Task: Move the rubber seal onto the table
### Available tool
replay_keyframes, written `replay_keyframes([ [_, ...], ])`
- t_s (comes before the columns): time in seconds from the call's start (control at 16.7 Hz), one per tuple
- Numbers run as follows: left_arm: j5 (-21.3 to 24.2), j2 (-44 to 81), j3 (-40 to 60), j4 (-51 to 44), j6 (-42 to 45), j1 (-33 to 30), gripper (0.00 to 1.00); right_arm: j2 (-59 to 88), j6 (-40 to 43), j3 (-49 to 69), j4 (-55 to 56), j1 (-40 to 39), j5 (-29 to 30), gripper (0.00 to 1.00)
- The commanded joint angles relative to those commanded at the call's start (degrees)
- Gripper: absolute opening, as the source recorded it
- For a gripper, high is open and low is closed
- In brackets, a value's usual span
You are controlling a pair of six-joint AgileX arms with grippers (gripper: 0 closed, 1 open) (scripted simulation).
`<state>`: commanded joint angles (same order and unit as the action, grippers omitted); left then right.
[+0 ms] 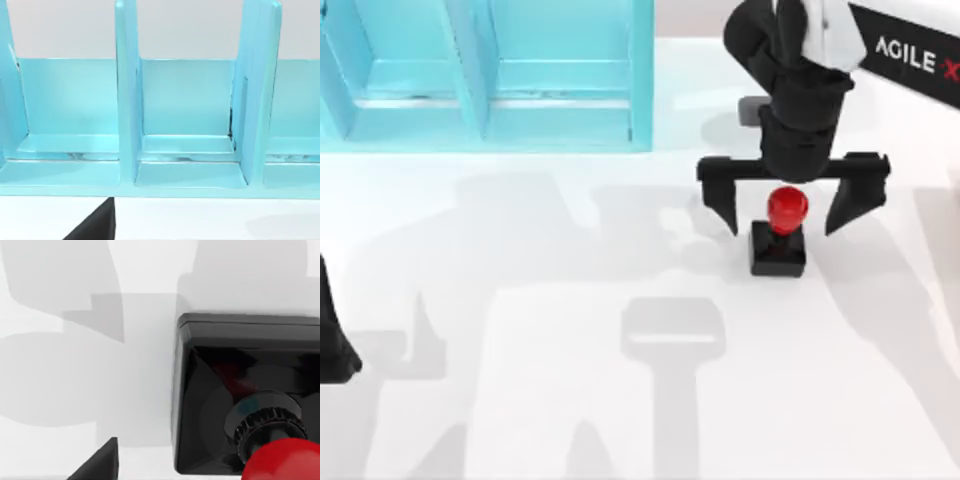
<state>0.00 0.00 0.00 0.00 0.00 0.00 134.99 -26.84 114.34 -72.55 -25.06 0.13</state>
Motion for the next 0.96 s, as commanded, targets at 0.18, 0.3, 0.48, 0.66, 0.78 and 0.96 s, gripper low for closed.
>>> replay_keyframes([
  [0.18, 0.0, 0.0, 0.0, 0.0, 0.0, 0.0, 1.00, 2.7, -0.1, 11.1, -8.7, 0.0, 0.0, 1.00],
  [0.3, 0.0, 0.0, 0.0, 0.0, 0.0, 0.0, 1.00, 4.2, -0.1, 20.7, -15.2, 0.1, -0.1, 1.00],
  [0.48, 0.0, 0.0, 0.0, 0.0, 0.0, 0.0, 1.00, 6.5, 0.0, 34.8, -24.9, 0.1, -0.3, 1.00],
  [0.66, 0.0, 0.0, 0.0, 0.0, 0.0, 0.0, 1.00, 8.4, 0.1, 45.7, -33.1, 0.1, -0.2, 1.00],
  [0.78, 0.0, 0.0, 0.0, 0.0, 0.0, 0.0, 1.00, 9.1, 0.3, 50.0, -37.1, 0.3, 0.1, 1.00],
  [0.96, 0.0, 0.0, 0.0, 0.0, 0.0, 0.0, 1.00, 9.3, 0.5, 52.0, -39.1, 0.4, 0.4, 1.00],
])
